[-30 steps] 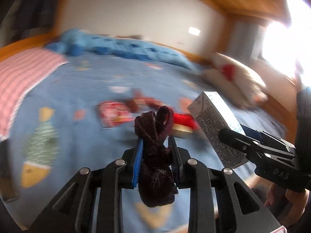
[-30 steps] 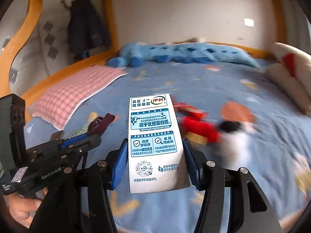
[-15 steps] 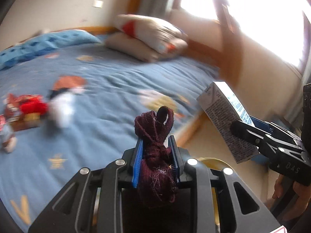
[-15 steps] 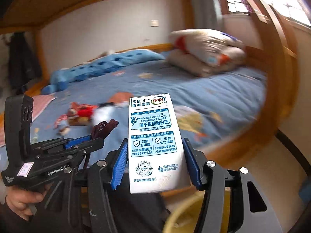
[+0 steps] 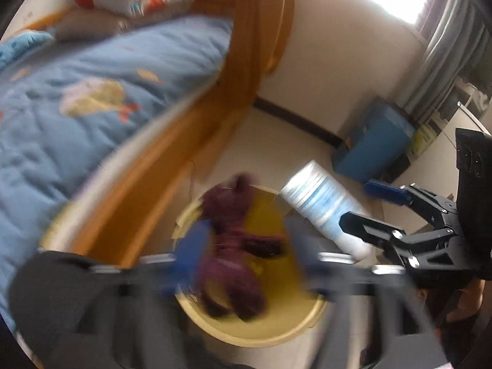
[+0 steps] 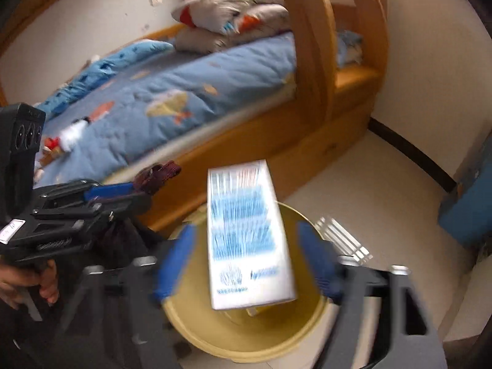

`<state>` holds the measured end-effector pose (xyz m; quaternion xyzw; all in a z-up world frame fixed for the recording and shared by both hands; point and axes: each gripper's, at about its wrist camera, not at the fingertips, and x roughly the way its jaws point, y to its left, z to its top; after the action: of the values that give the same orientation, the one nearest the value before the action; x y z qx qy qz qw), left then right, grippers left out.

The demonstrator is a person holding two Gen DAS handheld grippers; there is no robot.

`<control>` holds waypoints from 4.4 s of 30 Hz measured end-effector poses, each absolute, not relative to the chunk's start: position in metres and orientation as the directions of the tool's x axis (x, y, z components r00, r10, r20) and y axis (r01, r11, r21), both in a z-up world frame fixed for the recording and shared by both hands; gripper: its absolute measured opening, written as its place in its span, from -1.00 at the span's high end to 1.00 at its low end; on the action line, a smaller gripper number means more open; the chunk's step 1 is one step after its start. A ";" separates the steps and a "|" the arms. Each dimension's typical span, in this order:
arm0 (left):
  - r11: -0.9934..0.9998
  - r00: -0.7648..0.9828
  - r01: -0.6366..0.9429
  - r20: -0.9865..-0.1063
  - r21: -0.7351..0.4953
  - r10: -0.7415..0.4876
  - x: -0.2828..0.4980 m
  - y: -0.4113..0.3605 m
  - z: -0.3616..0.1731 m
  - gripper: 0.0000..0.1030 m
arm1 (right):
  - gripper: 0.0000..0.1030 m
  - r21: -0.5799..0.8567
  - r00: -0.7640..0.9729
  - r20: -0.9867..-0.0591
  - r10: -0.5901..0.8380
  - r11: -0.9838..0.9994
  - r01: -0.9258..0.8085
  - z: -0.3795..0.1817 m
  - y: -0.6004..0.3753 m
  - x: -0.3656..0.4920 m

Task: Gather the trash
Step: 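Carry the cloth and white carton to the yellow bin and release both, then move both tools back over the bed toward the grey sock, then grasp the grey sock with the left gripper while the right grasps the brown bottle, then carry the sock and bottle to the yellow bin and release both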

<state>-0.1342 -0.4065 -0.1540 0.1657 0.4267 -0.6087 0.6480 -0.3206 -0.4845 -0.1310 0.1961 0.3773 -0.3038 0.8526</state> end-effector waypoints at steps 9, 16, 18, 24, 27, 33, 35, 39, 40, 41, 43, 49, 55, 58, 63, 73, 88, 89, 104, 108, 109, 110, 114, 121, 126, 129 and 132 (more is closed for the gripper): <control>0.249 -0.037 0.937 -0.778 -0.245 -0.628 -0.127 -0.407 -0.162 -0.91 | -0.56 0.103 0.528 -0.751 -0.396 0.720 0.687 -0.127 -0.494 -0.337; 0.304 0.029 0.922 -0.740 -0.241 -0.672 -0.107 -0.385 -0.140 -0.91 | -0.56 0.144 0.586 -0.724 -0.363 0.752 0.644 -0.119 -0.488 -0.315; 0.341 0.076 0.911 -0.717 -0.233 -0.693 -0.096 -0.371 -0.129 -0.91 | -0.56 0.154 0.614 -0.708 -0.350 0.772 0.617 -0.113 -0.483 -0.304; 0.475 0.262 0.864 -0.657 -0.166 -0.707 -0.062 -0.317 -0.098 -0.92 | -0.56 0.225 0.738 -0.630 -0.240 0.853 0.470 -0.093 -0.455 -0.249; 0.541 0.342 0.829 -0.633 -0.146 -0.695 -0.044 -0.288 -0.087 -0.92 | -0.56 0.223 0.775 -0.606 -0.176 0.898 0.378 -0.084 -0.434 -0.215; 0.693 0.503 0.711 -0.600 -0.122 -0.622 0.000 -0.222 -0.070 -0.92 | -0.56 0.229 0.843 -0.536 -0.045 0.953 0.197 -0.068 -0.386 -0.143; 0.746 0.556 0.657 -0.596 -0.112 -0.579 0.015 -0.199 -0.068 -0.92 | -0.56 0.227 0.857 -0.514 -0.011 0.963 0.148 -0.064 -0.369 -0.119; 0.821 0.626 0.559 -0.589 -0.119 -0.511 0.040 -0.154 -0.065 -0.92 | -0.64 0.235 0.888 -0.458 0.044 0.969 0.073 -0.058 -0.341 -0.080; 0.832 0.637 0.541 -0.587 -0.120 -0.499 0.043 -0.146 -0.063 -0.92 | -0.67 0.229 0.893 -0.447 0.050 0.972 0.060 -0.058 -0.334 -0.071; 0.844 0.650 0.522 -0.585 -0.119 -0.485 0.048 -0.138 -0.063 -0.92 | -0.67 0.221 0.896 -0.441 0.058 0.974 0.046 -0.057 -0.326 -0.061; 0.870 0.679 0.480 -0.582 -0.109 -0.447 0.058 -0.120 -0.063 -0.92 | -0.67 0.209 0.895 -0.439 0.079 0.978 0.016 -0.059 -0.312 -0.044; 0.914 0.718 0.393 -0.590 -0.097 -0.371 0.086 -0.087 -0.073 -0.92 | -0.70 0.214 0.881 -0.450 0.144 0.976 -0.050 -0.067 -0.276 0.005; 0.935 0.718 0.336 -0.612 -0.112 -0.331 0.125 -0.062 -0.095 -0.92 | -0.71 0.226 0.868 -0.465 0.175 0.971 -0.074 -0.077 -0.258 0.037; 0.939 0.717 0.328 -0.621 -0.100 -0.316 0.141 -0.063 -0.105 -0.92 | -0.75 0.256 0.865 -0.469 0.178 0.965 -0.060 -0.078 -0.261 0.048; 0.931 0.691 0.351 -0.642 -0.104 -0.332 0.169 -0.077 -0.122 -0.92 | -0.75 0.243 0.857 -0.489 0.163 0.969 -0.046 -0.082 -0.265 0.066; 0.938 0.637 0.311 -0.698 -0.156 -0.327 0.220 -0.082 -0.153 -0.81 | -0.75 0.245 0.822 -0.539 0.182 0.968 -0.054 -0.097 -0.269 0.091; 0.927 0.659 0.316 -0.657 -0.200 -0.366 0.194 -0.049 -0.123 0.38 | -0.65 0.237 0.718 -0.595 0.361 0.933 -0.272 -0.100 -0.236 0.143; 0.927 0.662 0.315 -0.654 -0.202 -0.367 0.193 -0.046 -0.121 0.38 | -0.64 0.227 0.706 -0.602 0.373 0.928 -0.297 -0.101 -0.232 0.149; 0.921 0.661 0.317 -0.644 -0.225 -0.385 0.200 -0.017 -0.121 0.37 | -0.05 0.015 0.508 -0.791 0.340 0.841 -0.540 -0.129 -0.194 0.234; 0.918 0.654 0.317 -0.645 -0.239 -0.394 0.203 -0.013 -0.123 0.37 | -0.04 -0.085 0.485 -0.838 0.249 0.819 -0.568 -0.142 -0.191 0.250; 0.918 0.655 0.317 -0.645 -0.237 -0.393 0.203 -0.013 -0.123 0.37 | -0.04 -0.088 0.474 -0.847 0.240 0.816 -0.571 -0.146 -0.192 0.254; 0.919 0.655 0.315 -0.646 -0.238 -0.392 0.203 -0.012 -0.124 0.37 | 0.03 -0.079 0.462 -0.852 0.247 0.811 -0.580 -0.149 -0.192 0.256; 0.910 0.641 0.319 -0.647 -0.266 -0.414 0.205 -0.011 -0.126 0.37 | 0.25 -0.060 0.456 -0.847 0.274 0.802 -0.594 -0.148 -0.189 0.253; 0.898 0.627 0.344 -0.645 -0.276 -0.438 0.200 -0.013 -0.126 0.37 | 0.38 0.016 0.495 -0.800 0.340 0.835 -0.550 -0.137 -0.198 0.221; 0.876 0.603 0.379 -0.639 -0.298 -0.478 0.185 -0.024 -0.121 0.37 | 0.40 0.164 0.529 -0.726 0.440 0.858 -0.487 -0.119 -0.228 0.172; 0.847 0.578 0.429 -0.626 -0.312 -0.524 0.169 -0.038 -0.115 0.37 | 0.40 0.207 0.568 -0.684 0.458 0.869 -0.450 -0.106 -0.249 0.135; 0.812 0.541 0.494 -0.621 -0.311 -0.567 0.145 -0.058 -0.111 0.37 | 0.40 0.251 0.612 -0.632 0.475 0.873 -0.418 -0.094 -0.269 0.097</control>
<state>0.1455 -0.0581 -0.1112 -0.0491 0.3712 -0.3025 0.8765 0.0968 -0.2687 -0.0941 0.0393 0.3631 0.2490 0.8970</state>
